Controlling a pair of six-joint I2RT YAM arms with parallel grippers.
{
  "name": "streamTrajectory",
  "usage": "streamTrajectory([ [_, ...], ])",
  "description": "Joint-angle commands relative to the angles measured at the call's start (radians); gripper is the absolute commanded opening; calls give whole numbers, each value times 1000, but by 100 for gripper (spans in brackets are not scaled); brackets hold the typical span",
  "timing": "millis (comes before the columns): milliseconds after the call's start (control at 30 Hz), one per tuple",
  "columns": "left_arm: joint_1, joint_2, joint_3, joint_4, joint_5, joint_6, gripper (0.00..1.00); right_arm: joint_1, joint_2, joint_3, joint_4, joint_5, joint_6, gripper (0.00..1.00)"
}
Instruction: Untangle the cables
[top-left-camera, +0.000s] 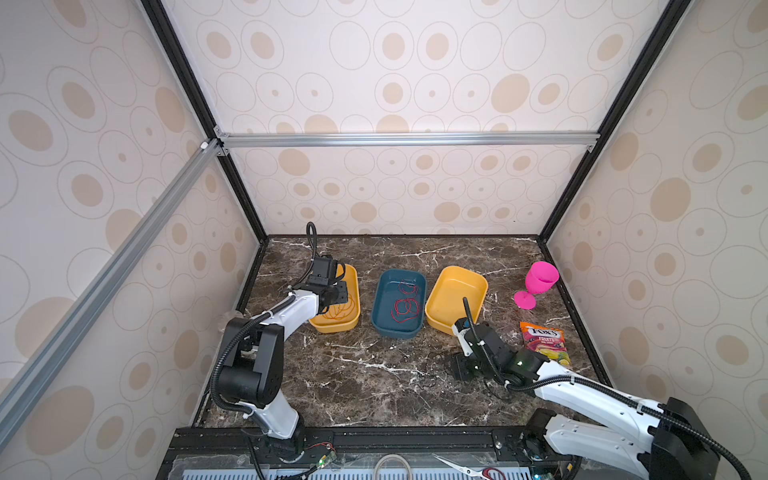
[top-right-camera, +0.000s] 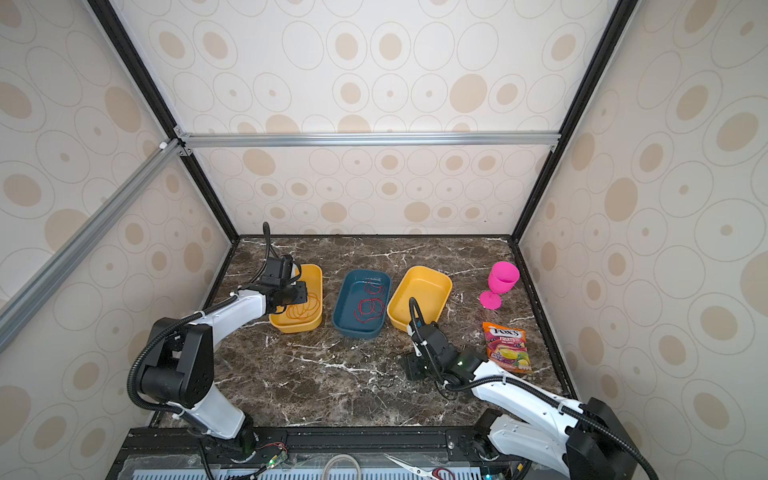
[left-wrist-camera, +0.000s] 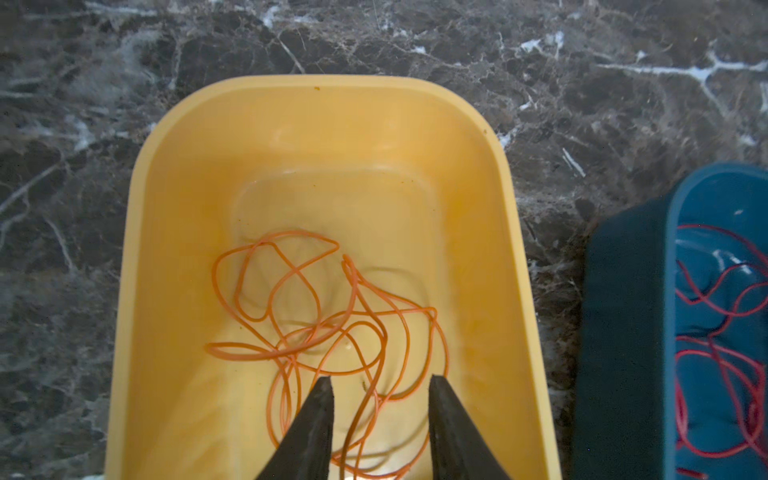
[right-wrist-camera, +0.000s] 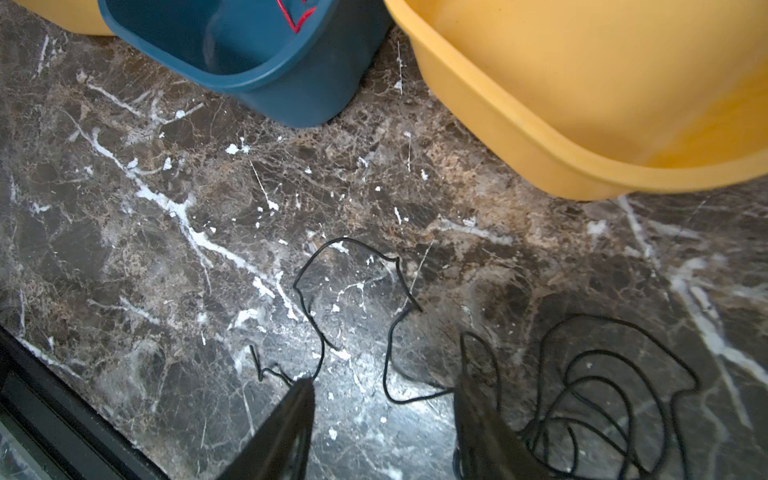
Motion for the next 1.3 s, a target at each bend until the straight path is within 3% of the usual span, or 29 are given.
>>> streamTrajectory([
  [0, 8, -62, 39, -24, -42, 15, 47, 1, -3, 20, -54, 29, 11, 56],
  [133, 8, -128, 27, -55, -81, 58, 60, 1, -25, 51, -114, 84, 33, 56],
  [267, -11, -184, 13, -89, -76, 86, 62, 1, -30, 80, -178, 144, 47, 57],
  [367, -44, -227, 2, -82, 5, 95, 64, 1, -28, 84, -181, 147, 56, 58],
  [533, -166, -258, 6, -95, 74, 91, 63, 0, -5, 82, -133, 112, 68, 57],
  [700, -289, -287, -41, -50, 98, 35, 63, 0, 63, 125, -71, 0, 36, 56],
  [933, -442, -340, -178, 92, 232, -25, 62, 1, 151, 172, -104, 37, 44, 54],
  [1133, -562, -337, -323, 286, 416, -52, 62, -2, 108, 159, -117, 70, 70, 55],
  [1267, -627, -266, -348, 339, 446, -28, 62, -16, 74, 151, -151, 64, 79, 55],
])
